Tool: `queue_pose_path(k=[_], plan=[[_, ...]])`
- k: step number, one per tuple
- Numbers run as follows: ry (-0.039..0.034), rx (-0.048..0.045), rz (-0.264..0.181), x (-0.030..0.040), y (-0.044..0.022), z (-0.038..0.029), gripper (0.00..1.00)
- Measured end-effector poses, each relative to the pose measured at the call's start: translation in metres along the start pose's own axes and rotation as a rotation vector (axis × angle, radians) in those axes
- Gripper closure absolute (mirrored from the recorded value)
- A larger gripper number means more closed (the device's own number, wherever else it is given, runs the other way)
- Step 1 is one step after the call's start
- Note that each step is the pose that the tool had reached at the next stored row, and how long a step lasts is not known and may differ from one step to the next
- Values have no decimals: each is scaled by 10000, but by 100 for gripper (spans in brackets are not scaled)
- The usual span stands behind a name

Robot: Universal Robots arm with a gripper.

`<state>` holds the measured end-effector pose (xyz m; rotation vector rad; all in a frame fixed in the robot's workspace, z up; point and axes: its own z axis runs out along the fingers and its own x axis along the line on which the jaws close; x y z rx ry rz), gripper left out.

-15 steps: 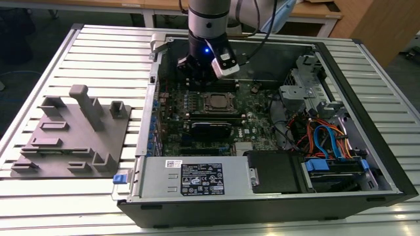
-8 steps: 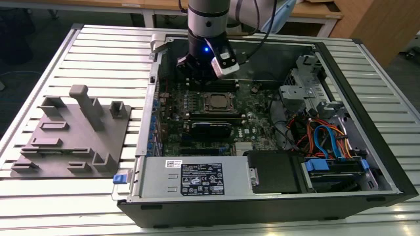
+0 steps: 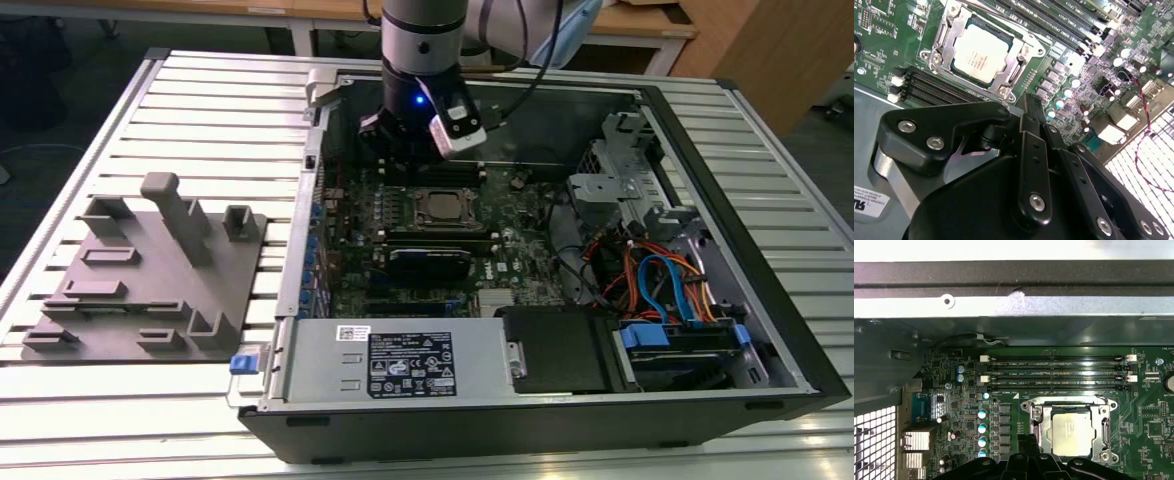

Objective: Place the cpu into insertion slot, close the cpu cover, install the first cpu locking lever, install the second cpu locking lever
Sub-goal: 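Install the first cpu locking lever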

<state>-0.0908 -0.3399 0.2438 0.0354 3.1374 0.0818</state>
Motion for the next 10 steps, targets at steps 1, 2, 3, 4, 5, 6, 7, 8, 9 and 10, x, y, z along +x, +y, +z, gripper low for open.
queue_pose_path(k=[1, 2, 3, 4, 5, 6, 7, 8, 9, 10], plan=[[-2, -4, -1, 0, 1, -8, 90], [-4, -7, -4, 0, 1, -16, 90], [-3, -6, -7, 2, 3, -26, 90], [-2, -6, -14, 4, 4, -39, 90], [-1, -5, -22, 6, 7, -48, 90], [-3, -8, -31, 7, 11, -53, 90], [-2, -7, -38, 11, 15, -54, 90], [-2, -7, -43, 17, 22, -54, 90], [-1, -7, -46, 22, 30, -54, 90], [-1, -7, -46, 27, 42, -53, 90]])
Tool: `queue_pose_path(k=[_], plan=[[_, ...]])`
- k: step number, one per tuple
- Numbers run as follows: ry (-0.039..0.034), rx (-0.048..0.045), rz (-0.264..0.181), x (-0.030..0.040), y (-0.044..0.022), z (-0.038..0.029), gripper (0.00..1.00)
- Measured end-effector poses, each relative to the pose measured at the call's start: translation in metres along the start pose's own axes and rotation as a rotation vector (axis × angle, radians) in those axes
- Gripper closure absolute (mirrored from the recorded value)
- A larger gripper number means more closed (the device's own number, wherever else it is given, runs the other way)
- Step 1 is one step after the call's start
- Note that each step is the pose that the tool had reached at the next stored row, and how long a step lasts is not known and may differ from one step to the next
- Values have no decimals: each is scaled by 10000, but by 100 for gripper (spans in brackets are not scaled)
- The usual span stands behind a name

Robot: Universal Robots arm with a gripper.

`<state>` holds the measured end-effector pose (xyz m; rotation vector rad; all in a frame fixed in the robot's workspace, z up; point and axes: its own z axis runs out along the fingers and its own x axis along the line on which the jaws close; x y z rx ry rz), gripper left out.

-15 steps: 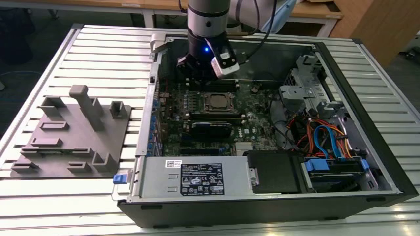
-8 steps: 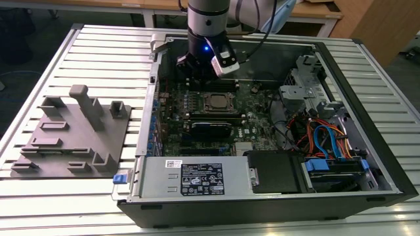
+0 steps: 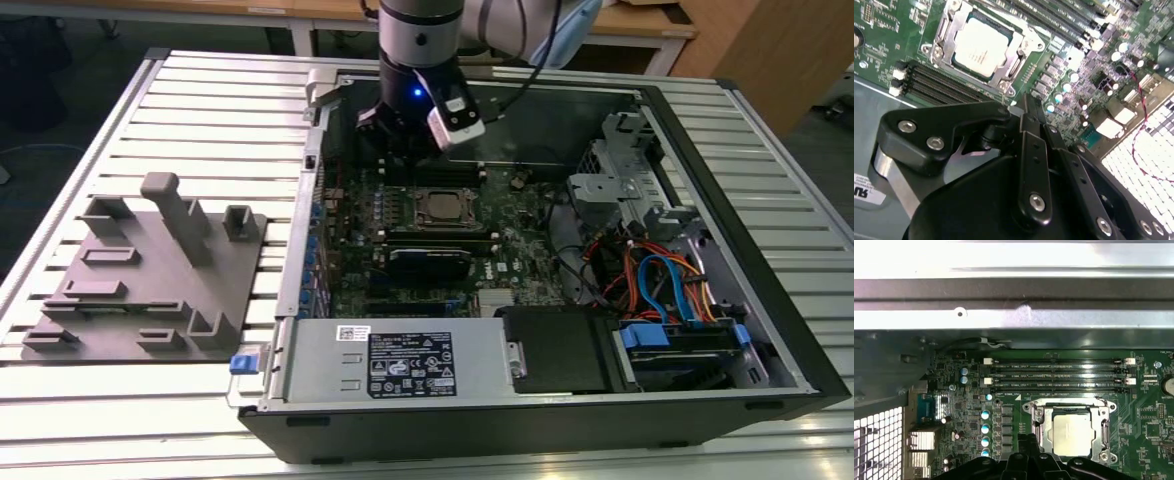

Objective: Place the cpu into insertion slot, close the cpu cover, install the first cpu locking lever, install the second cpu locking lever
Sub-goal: 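Install the first cpu locking lever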

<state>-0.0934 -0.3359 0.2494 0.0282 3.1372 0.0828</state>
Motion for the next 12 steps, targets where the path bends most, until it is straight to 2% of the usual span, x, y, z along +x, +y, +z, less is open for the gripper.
queue_pose_path(k=[5, 12], plan=[[-1, -9, -1, 17, 42, 2, 90], [-12, -10, -33, 33, 164, 9, 90]])
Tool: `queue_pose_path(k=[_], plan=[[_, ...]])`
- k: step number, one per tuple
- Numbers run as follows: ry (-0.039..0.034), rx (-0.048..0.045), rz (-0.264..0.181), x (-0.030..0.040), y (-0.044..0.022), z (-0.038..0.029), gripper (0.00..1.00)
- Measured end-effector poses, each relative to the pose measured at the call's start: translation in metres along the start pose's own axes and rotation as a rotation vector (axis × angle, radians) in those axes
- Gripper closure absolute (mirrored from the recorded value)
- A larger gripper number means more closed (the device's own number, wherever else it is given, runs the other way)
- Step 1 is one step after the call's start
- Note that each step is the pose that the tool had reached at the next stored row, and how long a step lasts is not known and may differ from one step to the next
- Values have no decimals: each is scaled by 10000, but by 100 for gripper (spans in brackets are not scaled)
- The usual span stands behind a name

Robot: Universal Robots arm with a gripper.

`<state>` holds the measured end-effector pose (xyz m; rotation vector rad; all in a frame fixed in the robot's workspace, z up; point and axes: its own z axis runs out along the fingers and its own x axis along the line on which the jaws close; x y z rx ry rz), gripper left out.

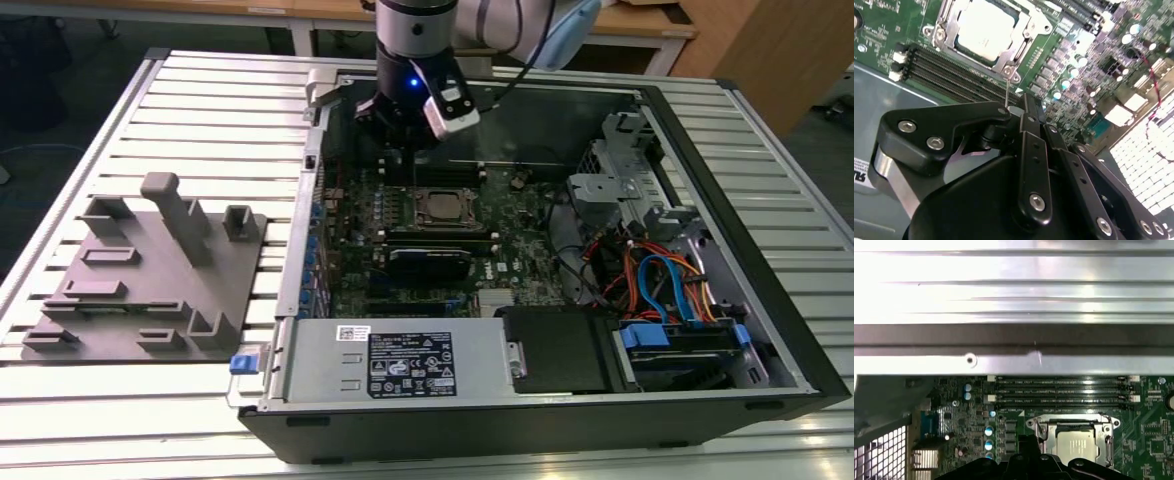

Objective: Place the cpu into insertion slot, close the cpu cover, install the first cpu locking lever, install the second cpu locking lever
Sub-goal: 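Install the first cpu locking lever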

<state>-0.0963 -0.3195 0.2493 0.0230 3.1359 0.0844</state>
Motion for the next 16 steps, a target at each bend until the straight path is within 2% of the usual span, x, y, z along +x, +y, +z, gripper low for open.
queue_pose_path(k=[6, 10, 16], plan=[[5, 1, -77, 2, 71, -6, 90], [-1, 1, -113, 2, 81, -39, 90], [-4, -6, -113, -18, 82, -40, 90]])
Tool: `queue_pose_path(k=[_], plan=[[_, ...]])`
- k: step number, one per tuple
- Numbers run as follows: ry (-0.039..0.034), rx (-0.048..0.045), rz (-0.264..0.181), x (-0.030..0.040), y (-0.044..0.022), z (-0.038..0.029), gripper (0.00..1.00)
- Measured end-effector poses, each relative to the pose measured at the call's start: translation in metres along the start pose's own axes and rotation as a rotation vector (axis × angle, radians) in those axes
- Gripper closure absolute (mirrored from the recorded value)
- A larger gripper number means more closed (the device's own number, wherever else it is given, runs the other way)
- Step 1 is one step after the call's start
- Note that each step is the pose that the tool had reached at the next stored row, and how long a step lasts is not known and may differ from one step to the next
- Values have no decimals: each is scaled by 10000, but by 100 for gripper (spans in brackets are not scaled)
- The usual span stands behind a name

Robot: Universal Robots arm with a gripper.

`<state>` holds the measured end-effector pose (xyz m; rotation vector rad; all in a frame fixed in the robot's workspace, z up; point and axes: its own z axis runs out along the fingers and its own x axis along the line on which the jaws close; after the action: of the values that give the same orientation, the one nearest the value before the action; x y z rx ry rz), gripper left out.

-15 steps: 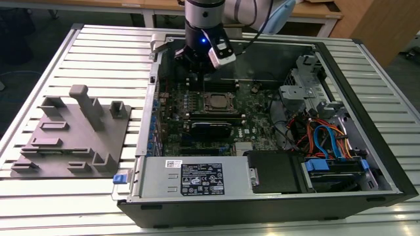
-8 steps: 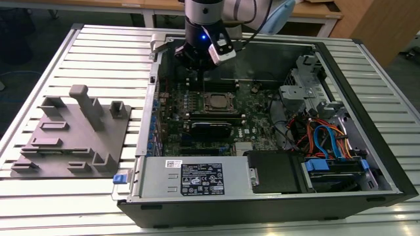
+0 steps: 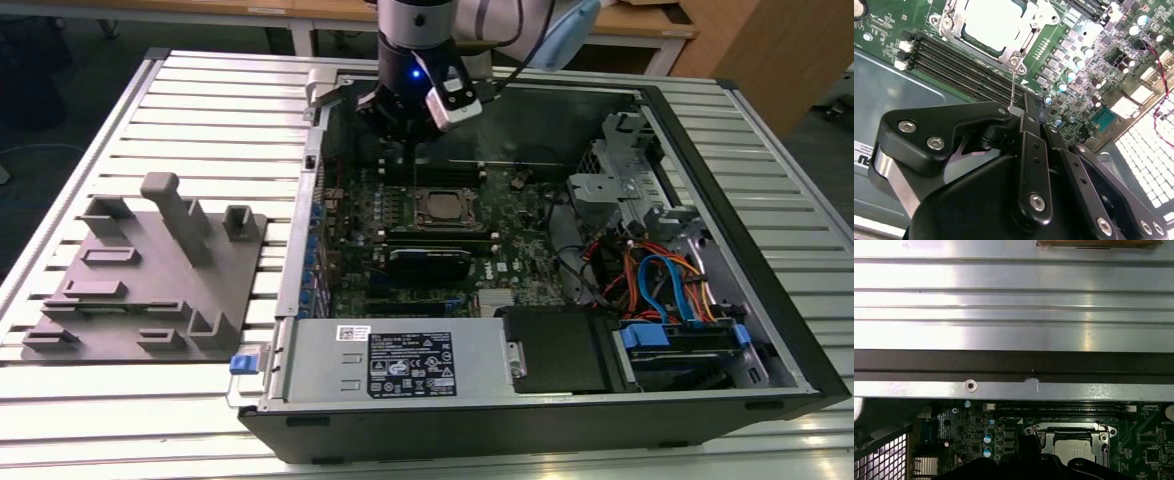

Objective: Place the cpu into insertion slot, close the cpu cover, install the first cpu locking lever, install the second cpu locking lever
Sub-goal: 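Install the first cpu locking lever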

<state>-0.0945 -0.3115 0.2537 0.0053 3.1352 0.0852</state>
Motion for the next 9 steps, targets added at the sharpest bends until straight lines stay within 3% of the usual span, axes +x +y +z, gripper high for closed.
queue_pose_path(k=[9], plan=[[-1, -1, -3, -134, 1, 1, 90]])
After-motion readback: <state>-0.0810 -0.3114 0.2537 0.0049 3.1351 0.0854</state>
